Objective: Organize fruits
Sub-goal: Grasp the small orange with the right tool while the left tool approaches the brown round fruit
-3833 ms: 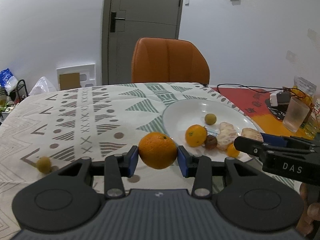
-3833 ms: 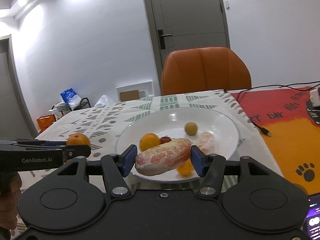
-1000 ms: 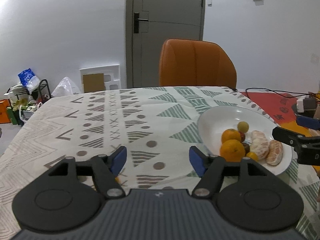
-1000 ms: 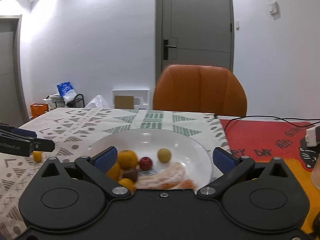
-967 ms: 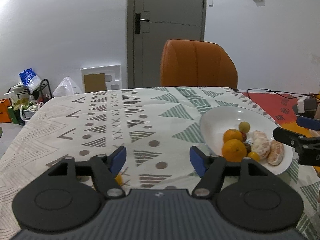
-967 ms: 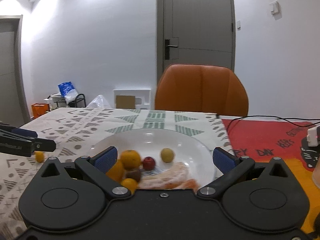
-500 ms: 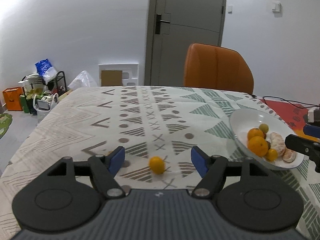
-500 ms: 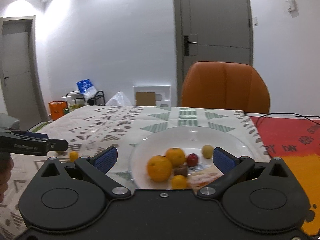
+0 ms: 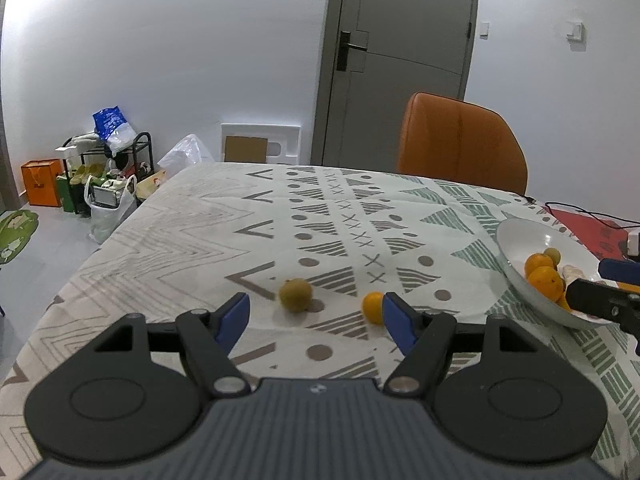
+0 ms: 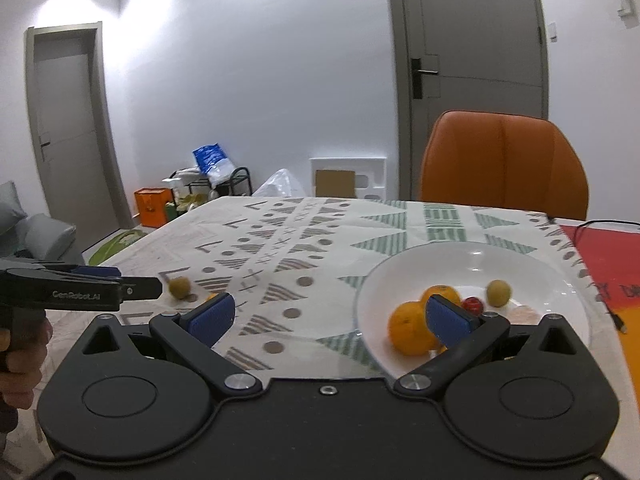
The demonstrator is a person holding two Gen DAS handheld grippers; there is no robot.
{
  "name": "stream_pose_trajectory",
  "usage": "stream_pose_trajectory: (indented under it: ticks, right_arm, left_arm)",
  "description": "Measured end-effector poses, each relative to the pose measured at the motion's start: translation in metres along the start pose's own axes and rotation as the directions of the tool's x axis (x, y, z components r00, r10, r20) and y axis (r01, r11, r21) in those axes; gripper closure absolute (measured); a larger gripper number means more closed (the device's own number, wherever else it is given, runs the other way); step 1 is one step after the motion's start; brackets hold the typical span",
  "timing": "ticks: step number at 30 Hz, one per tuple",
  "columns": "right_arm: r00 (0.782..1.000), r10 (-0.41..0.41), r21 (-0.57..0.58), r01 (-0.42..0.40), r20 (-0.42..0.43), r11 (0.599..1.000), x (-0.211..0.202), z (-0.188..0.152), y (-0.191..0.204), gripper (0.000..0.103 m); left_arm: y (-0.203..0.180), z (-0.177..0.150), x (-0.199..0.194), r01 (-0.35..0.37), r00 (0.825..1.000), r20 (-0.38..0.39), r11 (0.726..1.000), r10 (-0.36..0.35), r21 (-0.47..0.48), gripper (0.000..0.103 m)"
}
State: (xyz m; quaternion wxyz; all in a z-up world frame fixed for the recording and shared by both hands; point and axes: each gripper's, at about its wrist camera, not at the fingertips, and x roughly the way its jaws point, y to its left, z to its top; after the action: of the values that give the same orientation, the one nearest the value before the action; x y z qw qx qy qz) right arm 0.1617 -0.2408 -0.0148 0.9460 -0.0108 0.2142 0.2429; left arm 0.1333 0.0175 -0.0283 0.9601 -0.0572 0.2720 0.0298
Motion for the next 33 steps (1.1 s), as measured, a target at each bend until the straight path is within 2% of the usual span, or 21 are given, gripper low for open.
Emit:
stream_pose_trajectory:
  ticks: [14, 18, 22, 29, 33]
  right_arm:
    - [0.995, 0.079, -0.028, -0.081, -0.055, 0.996, 0.026, -0.001, 0.03, 0.002]
    - [0.992, 0.102, -0.03, -0.105, -0.077, 0.994, 0.037, -0.001, 0.036, 0.014]
    - [0.989, 0.118, -0.048, -0.122, -0.087, 0.991, 0.044, -0.002, 0.043, 0.016]
    - [0.983, 0.146, -0.055, -0.153, -0.116, 0.987, 0.06, 0.0, 0.048, 0.038]
    - [0.977, 0.163, -0.062, -0.173, -0.138, 0.983, 0.07, 0.001, 0.054, 0.045]
  left_arm:
    - [0.021, -0.004, 0.003, -0.013, 1.0, -0.008, 1.0, 0.012, -0.028, 0.034]
    - [0.022, -0.003, 0.006, -0.015, 1.0, -0.013, 0.999, 0.015, -0.031, 0.034]
    - [0.024, -0.003, 0.009, -0.021, 1.0, -0.014, 0.999, 0.02, -0.028, 0.034]
    - [0.028, -0.002, 0.016, -0.024, 1.0, -0.017, 0.999, 0.024, -0.03, 0.035]
    - [0.031, -0.002, 0.022, -0.021, 0.999, -0.026, 0.999, 0.02, -0.035, 0.035]
